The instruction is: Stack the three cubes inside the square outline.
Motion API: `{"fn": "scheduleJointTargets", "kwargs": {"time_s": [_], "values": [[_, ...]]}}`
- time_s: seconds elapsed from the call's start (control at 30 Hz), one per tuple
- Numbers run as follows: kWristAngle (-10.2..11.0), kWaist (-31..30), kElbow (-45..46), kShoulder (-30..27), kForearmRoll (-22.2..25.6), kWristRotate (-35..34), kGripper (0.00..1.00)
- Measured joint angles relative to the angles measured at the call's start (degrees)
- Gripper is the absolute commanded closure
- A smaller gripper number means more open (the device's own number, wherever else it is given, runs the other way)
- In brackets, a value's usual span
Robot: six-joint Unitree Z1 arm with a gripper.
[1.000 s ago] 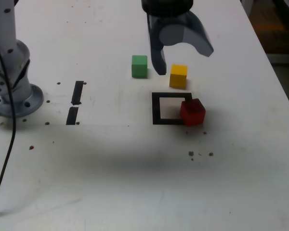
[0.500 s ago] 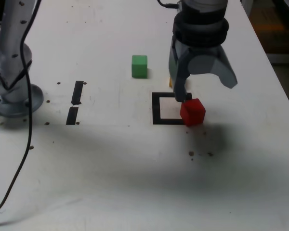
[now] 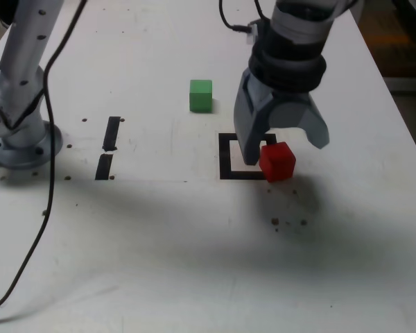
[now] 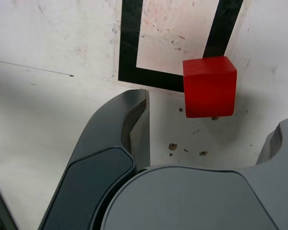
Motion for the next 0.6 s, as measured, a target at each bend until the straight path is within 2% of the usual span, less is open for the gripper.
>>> {"fn": "scheduleJointTargets", "kwargs": {"time_s": [0.4,0.6], "values": [[-0.5,0.8,-4.6,6.5,-0.1,-0.4,0.12],[-0.6,1.2,-4.5,7.1,-0.1,-0.5,0.13]]}}
